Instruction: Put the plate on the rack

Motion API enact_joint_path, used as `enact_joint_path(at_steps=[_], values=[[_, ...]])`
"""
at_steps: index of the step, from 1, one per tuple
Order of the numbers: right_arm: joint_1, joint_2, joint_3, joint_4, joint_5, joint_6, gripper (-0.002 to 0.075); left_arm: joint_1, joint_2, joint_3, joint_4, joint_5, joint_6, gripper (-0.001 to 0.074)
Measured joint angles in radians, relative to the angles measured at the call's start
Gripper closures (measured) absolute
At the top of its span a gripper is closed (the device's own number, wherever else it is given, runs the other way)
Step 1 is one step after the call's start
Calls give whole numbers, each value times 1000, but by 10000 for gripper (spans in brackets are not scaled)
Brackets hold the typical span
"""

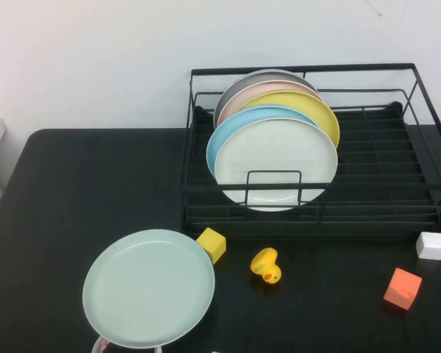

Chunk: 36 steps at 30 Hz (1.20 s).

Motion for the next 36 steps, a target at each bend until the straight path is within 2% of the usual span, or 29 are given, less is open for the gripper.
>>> enact_joint_path(at_steps=[19, 22, 26, 28, 36], values=[[0, 0, 0, 0, 1, 0, 728, 0, 0, 0, -21, -9, -3, 736], [0, 0, 0, 1, 1, 0, 728, 0, 0, 2, -183, -59, -75, 737], [0, 0, 0, 23, 1, 2, 728, 0, 0, 2, -629, -186, -242, 736], [0, 0, 0, 27, 1, 2, 728, 0, -2, 2, -764, -236, -265, 736], [0, 0, 0, 27, 2, 2, 728, 0, -2, 2, -889, -323, -170, 736]])
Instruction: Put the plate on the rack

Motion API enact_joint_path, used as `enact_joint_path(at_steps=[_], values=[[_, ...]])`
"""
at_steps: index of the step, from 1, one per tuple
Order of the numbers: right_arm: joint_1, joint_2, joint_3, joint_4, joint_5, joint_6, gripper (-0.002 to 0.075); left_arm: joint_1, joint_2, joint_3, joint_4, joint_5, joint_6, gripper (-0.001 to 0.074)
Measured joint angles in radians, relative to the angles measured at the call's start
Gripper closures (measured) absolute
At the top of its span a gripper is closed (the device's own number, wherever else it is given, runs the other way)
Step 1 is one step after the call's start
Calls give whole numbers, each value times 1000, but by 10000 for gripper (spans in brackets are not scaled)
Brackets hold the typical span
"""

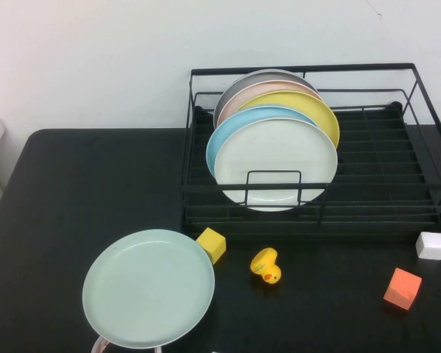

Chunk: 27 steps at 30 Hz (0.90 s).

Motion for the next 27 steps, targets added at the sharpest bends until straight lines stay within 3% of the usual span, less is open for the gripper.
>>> enact_joint_path(at_steps=[7, 10, 16, 21, 24, 27], values=[[0, 0, 0, 77, -4, 4, 728, 0, 0, -21, -3, 50, 101, 736], [0, 0, 0, 235, -19, 21, 728, 0, 40, -143, 75, 216, 245, 736], [0, 0, 8, 733, -39, 95, 728, 0, 321, -440, 339, 673, 411, 736], [0, 0, 8, 869, -47, 93, 728, 0, 581, -612, 551, 885, 436, 729], [0, 0, 8, 883, -50, 42, 728, 0, 720, -674, 639, 917, 464, 646], [0, 0, 8, 886, -50, 6, 728, -4, 846, -715, 677, 922, 470, 479]])
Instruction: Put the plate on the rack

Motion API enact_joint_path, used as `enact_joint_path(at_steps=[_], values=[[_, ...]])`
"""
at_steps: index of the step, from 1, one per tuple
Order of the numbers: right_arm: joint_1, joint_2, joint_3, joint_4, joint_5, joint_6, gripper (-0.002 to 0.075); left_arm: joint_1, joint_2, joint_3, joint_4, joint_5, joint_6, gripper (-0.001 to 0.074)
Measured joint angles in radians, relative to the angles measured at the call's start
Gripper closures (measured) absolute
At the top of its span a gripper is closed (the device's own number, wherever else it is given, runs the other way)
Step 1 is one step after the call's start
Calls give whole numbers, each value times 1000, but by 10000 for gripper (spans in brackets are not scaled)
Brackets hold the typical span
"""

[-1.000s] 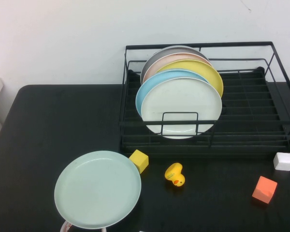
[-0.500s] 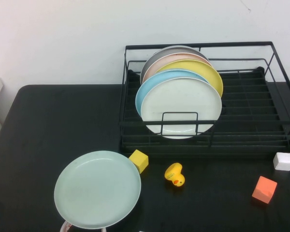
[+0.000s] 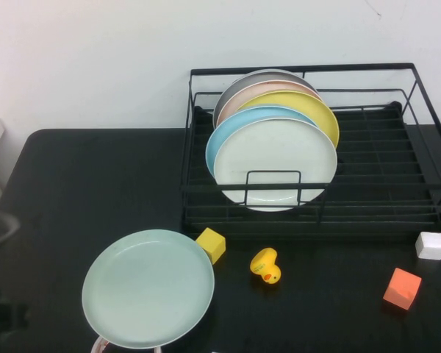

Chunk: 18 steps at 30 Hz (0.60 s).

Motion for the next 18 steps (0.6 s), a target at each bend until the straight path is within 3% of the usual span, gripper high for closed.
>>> enact_joint_path(at_steps=[4, 6, 18], values=[[0, 0, 0, 1, 0, -11, 728, -36, 160, -30, -22, -48, 6, 236], [0, 0, 0, 2, 0, -19, 728, -49, 242, -34, -50, -83, 6, 177], [0, 0, 0, 3, -2, -46, 728, -58, 650, -42, -144, -276, -7, 191]])
